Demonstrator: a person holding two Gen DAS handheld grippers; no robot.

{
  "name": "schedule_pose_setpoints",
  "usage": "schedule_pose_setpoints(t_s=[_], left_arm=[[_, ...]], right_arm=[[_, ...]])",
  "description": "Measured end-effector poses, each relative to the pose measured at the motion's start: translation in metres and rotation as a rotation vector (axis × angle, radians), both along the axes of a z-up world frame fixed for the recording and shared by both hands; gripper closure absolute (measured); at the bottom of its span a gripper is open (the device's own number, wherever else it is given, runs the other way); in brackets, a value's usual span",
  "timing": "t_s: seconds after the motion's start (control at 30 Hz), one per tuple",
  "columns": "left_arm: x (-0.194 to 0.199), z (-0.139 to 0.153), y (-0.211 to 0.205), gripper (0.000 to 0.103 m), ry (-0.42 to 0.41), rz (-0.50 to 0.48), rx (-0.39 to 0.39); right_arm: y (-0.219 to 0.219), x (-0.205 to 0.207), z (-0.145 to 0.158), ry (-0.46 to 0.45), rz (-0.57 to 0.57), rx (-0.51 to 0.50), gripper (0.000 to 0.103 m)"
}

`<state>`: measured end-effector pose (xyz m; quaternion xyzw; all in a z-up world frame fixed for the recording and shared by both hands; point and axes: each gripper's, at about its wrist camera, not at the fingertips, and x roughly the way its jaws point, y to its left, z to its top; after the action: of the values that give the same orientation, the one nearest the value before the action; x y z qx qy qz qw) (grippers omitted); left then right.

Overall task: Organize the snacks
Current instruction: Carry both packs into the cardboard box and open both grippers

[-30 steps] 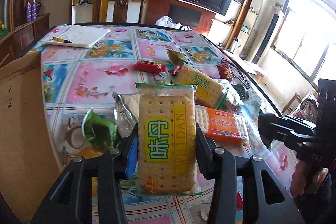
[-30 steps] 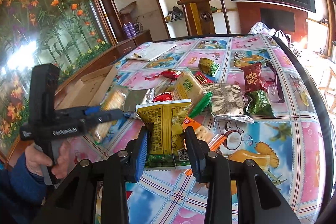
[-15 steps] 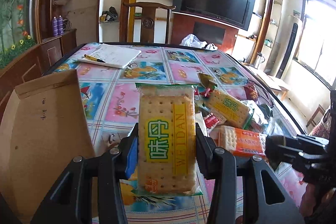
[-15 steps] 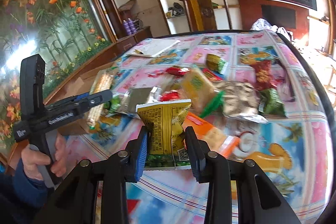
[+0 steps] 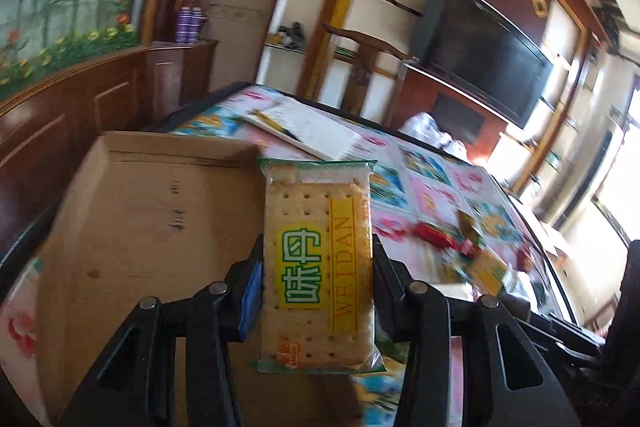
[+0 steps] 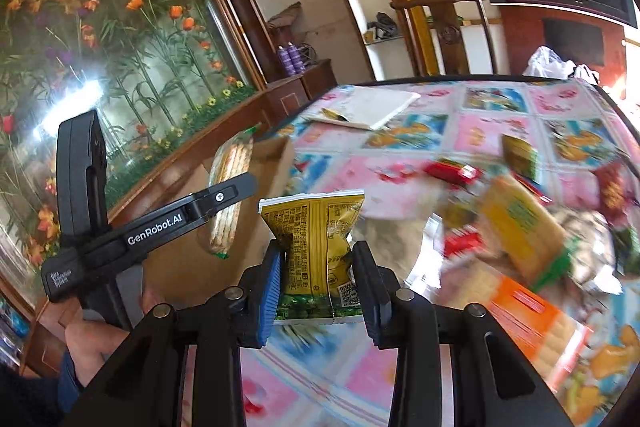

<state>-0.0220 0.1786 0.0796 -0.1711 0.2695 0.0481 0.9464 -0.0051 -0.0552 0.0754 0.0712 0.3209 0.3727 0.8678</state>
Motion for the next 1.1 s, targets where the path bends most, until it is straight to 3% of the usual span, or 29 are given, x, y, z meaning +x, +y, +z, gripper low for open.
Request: schedule_pose_setpoints(t_s=[0.3,0.4,0.57,0.77,0.83,0.9,0.97,1.1], left_arm=[[-0.013,-0.013,0.079,0.058,0.083,0.226,-0.058],[-0.014,-0.016,0.084,0.058,0.114,0.276,-0.024],[-0.005,-0.030,0.089,0.058,0.179,0.258,-0.067],[-0.007,-0.031,0.086,0.056,0.171,0.251,-0.072],[-0.005,-0.031,0.083,0.055,0.175,0.245,-0.066],[-0.004,-0.030,0.082,0.041,0.165,0.232,-0.074],[-0.004,-0.028,0.080,0.034,0.149,0.237,-0.062],[-0.008,-0.024,0.080,0.031,0.106,0.234,-0.072]], right_arm=[[0.103,0.005,0.003,0.033,0.153,0.017,0.065],[0.129,0.003,-0.009,0.060,0.196,-0.018,0.064],[0.147,0.003,-0.031,0.103,0.236,-0.075,0.064],[0.155,0.003,-0.048,0.143,0.265,-0.131,0.064],[0.157,-0.002,-0.049,0.116,0.263,-0.156,0.063],[0.157,-0.002,-0.049,0.111,0.258,-0.165,0.062],[0.155,-0.003,-0.048,0.115,0.264,-0.162,0.057],[0.145,-0.006,-0.036,0.094,0.264,-0.125,0.046]])
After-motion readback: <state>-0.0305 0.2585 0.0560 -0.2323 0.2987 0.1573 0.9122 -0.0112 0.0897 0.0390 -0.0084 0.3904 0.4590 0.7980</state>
